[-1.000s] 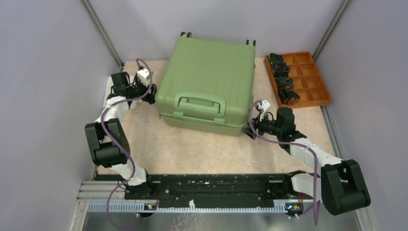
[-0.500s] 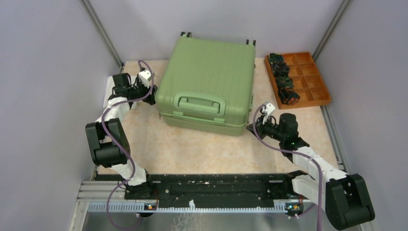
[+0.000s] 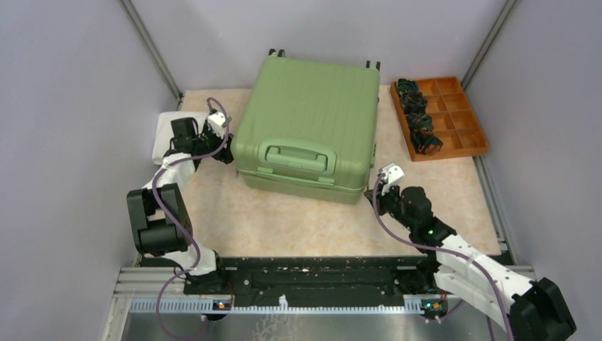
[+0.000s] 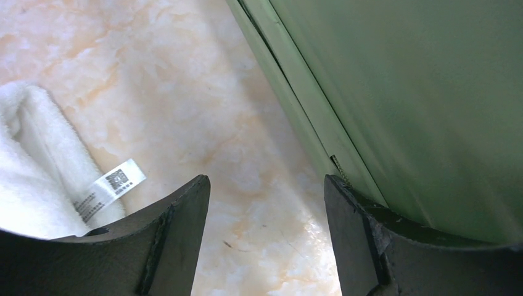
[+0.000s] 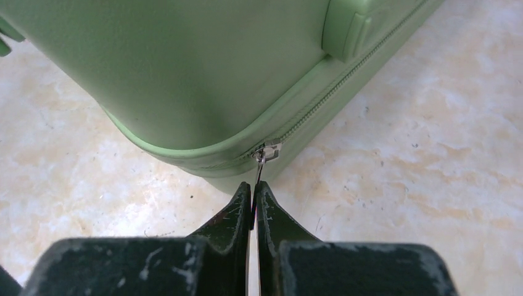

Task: Pack the luggage
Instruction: Zip the luggage at the center of the board.

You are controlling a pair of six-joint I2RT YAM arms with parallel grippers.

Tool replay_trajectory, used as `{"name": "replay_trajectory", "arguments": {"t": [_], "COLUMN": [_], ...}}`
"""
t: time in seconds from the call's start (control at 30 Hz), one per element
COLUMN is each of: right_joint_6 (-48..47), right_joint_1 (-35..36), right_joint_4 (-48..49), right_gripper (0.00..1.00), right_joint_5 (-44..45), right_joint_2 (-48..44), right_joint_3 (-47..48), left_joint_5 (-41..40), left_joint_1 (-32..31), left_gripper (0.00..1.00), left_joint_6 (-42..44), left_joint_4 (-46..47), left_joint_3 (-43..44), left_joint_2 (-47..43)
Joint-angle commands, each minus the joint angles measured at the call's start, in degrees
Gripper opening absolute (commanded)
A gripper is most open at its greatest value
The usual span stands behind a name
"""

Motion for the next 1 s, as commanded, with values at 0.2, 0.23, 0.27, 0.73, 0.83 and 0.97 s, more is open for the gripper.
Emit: {"name": "replay_trajectory", "arguments": {"t": [0.2,0.23,0.27,0.73,0.83,0.97], "right_joint_6": [3.38,3.33,3.53,2.61,2.96,2.85], "right_joint_1": [16.68,18.28,20.45,45.67,45.74,45.74], "right_joint_4": [10.51,9.81,9.37,28.69,34.03,41.4], "right_gripper": [0.0,0.0,0.0,0.0,0.0,0.0], "right_joint_5": [10.34,11.59,13.26,44.36,44.26,42.62], "right_joint_2": [-3.93,-3.66,-3.55,19.21,23.98,29.24], "right_joint_3": [-0.84,-0.7,-0.83,3.7,5.45,7.65], "left_joint_5": [6.67,6.39,6.18,8.76,9.25,10.26], "left_joint_1": [-10.2,-10.26,-10.23,-14.39,-15.14,-16.38], "left_gripper": [0.73,0.73,0.73,0.66,0.65,0.65], "left_joint_6": [-2.3,-2.95,-3.31,-5.95,-5.85,-6.49], "left_joint_4": [-0.11,0.15,0.17,-0.65,-0.68,-0.92], "left_joint_3": [-5.14,-5.35,-5.44,-8.79,-10.23,-11.54], "left_joint_2": [-6.46,-6.47,-6.5,-8.64,-9.73,-11.07]}}
